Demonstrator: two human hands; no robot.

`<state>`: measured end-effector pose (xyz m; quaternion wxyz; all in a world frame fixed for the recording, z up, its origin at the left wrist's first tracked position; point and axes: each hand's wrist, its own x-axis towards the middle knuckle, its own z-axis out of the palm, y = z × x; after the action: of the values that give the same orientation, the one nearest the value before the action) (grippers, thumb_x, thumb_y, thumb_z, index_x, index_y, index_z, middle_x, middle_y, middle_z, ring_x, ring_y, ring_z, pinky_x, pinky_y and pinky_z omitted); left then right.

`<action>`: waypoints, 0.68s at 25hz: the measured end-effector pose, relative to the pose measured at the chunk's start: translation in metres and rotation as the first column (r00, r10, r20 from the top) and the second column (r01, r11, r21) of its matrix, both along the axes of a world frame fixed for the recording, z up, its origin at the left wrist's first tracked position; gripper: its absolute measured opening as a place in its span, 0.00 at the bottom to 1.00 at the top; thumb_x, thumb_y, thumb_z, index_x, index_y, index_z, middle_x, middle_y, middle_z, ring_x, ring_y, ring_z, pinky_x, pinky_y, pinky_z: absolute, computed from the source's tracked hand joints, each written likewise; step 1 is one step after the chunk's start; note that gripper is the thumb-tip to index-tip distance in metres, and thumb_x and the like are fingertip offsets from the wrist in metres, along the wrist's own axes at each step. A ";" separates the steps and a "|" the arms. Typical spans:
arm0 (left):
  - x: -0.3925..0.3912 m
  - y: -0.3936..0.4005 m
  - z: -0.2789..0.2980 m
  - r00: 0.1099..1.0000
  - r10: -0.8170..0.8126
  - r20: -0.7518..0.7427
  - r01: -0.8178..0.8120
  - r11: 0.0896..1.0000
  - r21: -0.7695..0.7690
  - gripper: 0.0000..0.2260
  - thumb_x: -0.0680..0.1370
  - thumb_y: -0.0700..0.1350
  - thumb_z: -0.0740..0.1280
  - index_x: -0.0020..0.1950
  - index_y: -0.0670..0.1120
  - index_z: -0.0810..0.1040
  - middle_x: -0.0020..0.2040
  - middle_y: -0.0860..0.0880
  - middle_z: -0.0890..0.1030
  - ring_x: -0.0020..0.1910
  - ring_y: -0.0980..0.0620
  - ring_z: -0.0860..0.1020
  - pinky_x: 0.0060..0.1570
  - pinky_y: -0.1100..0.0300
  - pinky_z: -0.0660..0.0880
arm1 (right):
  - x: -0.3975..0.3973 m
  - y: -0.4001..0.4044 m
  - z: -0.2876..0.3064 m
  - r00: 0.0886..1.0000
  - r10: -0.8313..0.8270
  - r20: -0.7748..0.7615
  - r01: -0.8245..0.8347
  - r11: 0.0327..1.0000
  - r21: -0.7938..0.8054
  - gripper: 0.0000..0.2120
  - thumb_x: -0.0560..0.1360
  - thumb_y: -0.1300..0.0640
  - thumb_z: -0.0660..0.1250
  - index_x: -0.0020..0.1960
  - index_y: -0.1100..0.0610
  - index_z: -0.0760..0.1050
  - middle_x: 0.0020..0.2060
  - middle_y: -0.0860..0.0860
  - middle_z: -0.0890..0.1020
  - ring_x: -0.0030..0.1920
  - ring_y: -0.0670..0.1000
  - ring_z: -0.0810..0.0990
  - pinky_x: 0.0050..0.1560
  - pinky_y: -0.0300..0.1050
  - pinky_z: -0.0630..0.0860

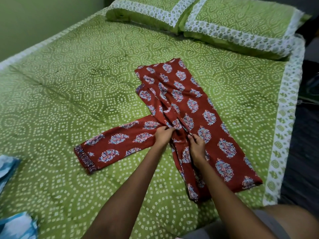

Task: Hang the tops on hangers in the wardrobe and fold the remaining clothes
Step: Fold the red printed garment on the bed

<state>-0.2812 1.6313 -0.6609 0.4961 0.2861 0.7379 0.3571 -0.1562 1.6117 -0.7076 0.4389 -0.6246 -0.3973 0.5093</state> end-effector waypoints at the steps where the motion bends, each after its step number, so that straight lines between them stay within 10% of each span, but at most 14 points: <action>1: 0.001 0.003 0.004 0.985 0.095 0.144 -0.097 0.995 0.006 0.10 0.73 0.42 0.70 0.33 0.45 0.73 0.33 0.48 0.77 0.34 0.49 0.75 0.34 0.60 0.69 | 0.000 -0.001 -0.001 1.000 0.001 -0.004 -0.001 1.000 0.005 0.08 0.79 0.62 0.60 0.46 0.60 0.77 0.34 0.48 0.77 0.36 0.45 0.73 0.36 0.36 0.70; 7: -0.013 0.028 0.036 0.522 0.323 0.790 -0.342 0.927 -0.153 0.06 0.79 0.42 0.62 0.43 0.42 0.74 0.36 0.45 0.81 0.34 0.52 0.80 0.49 0.67 0.77 | 0.001 0.001 -0.003 1.000 0.010 -0.015 -0.010 1.000 -0.016 0.08 0.79 0.61 0.60 0.46 0.58 0.77 0.33 0.50 0.75 0.36 0.47 0.71 0.36 0.42 0.66; 12: -0.053 0.053 0.045 0.577 0.293 0.762 -0.371 0.926 -0.076 0.08 0.78 0.46 0.63 0.48 0.41 0.76 0.45 0.43 0.81 0.44 0.45 0.77 0.65 0.49 0.68 | 0.002 0.000 -0.001 0.999 0.030 0.012 -0.029 0.999 -0.023 0.07 0.79 0.61 0.60 0.47 0.57 0.77 0.32 0.48 0.74 0.34 0.45 0.70 0.35 0.39 0.66; 15: -0.093 0.029 0.038 0.525 0.332 0.784 -0.544 0.839 0.009 0.09 0.77 0.47 0.64 0.52 0.43 0.75 0.46 0.43 0.81 0.43 0.48 0.78 0.55 0.53 0.75 | 0.003 -0.001 -0.001 0.998 0.035 0.054 -0.034 0.999 -0.022 0.07 0.79 0.61 0.60 0.48 0.57 0.77 0.32 0.48 0.73 0.33 0.45 0.68 0.33 0.39 0.64; 17: -0.125 -0.009 0.019 0.483 0.413 0.772 -0.660 0.751 0.012 0.03 0.77 0.42 0.64 0.45 0.44 0.75 0.33 0.49 0.81 0.29 0.58 0.77 0.29 0.69 0.74 | 0.003 -0.002 -0.001 0.995 0.042 0.086 -0.041 0.999 -0.016 0.06 0.79 0.61 0.61 0.47 0.56 0.77 0.31 0.47 0.74 0.33 0.45 0.68 0.33 0.39 0.65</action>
<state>-0.4067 1.6227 -0.6424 0.5560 -0.0562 0.4629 0.6880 -0.1532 1.6099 -0.7083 0.4064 -0.6406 -0.4250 0.4937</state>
